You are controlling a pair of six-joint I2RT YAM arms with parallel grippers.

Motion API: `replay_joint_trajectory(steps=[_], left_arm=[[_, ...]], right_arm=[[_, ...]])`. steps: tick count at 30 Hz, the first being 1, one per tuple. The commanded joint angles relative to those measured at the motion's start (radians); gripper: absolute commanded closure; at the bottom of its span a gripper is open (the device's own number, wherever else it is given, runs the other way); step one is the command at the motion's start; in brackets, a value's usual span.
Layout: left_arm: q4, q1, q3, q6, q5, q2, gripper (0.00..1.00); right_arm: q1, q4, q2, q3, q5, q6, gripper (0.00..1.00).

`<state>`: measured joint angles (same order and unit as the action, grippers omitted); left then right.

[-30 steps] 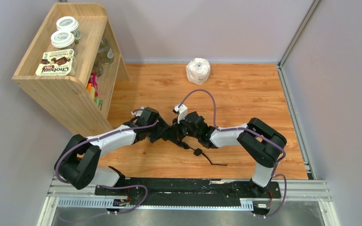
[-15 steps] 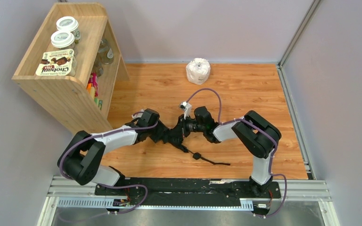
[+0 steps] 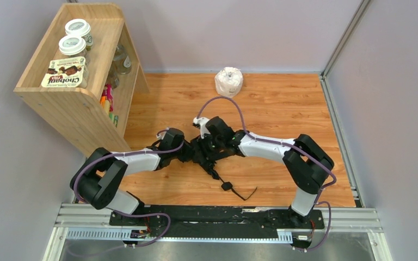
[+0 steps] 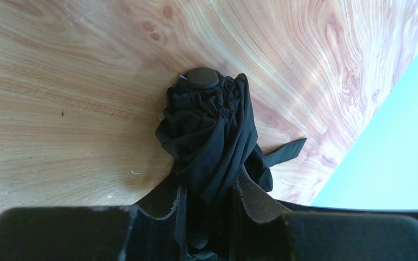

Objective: Put away the umbrella

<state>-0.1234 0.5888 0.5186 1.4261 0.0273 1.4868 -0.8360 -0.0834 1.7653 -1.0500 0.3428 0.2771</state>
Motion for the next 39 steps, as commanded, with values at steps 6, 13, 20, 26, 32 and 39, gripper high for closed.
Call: replay_joint_trajectory(steps=[6,13,20,26,32,39], left_arm=[[0.337,0.013,-0.058,-0.052,-0.069,0.038,1.0],[0.352,0.035,-0.052,-0.024,-0.064,0.032,1.0],[0.327,0.039,-0.057,-0.003,-0.043,0.017,1.0],[0.334,0.045,-0.063,0.004,-0.055,-0.028,1.0],[0.337,0.043,-0.072,-0.033,-0.122,-0.149,0.57],[0.309,0.039,-0.103,-0.076,-0.142,-0.315,0.23]], right_arm=[[-0.296,-0.477,0.078,-0.18,-0.729,-0.063,0.02],[-0.353,-0.362,0.169,-0.188,-0.898,-0.036,0.09],[-0.35,-0.208,0.175,-0.122,-0.803,-0.029,0.16],[-0.328,-0.159,0.175,-0.027,-0.794,-0.012,0.82],[-0.253,0.06,0.091,0.204,-0.448,-0.022,1.0],[-0.026,0.437,0.144,0.397,0.186,0.086,1.0]])
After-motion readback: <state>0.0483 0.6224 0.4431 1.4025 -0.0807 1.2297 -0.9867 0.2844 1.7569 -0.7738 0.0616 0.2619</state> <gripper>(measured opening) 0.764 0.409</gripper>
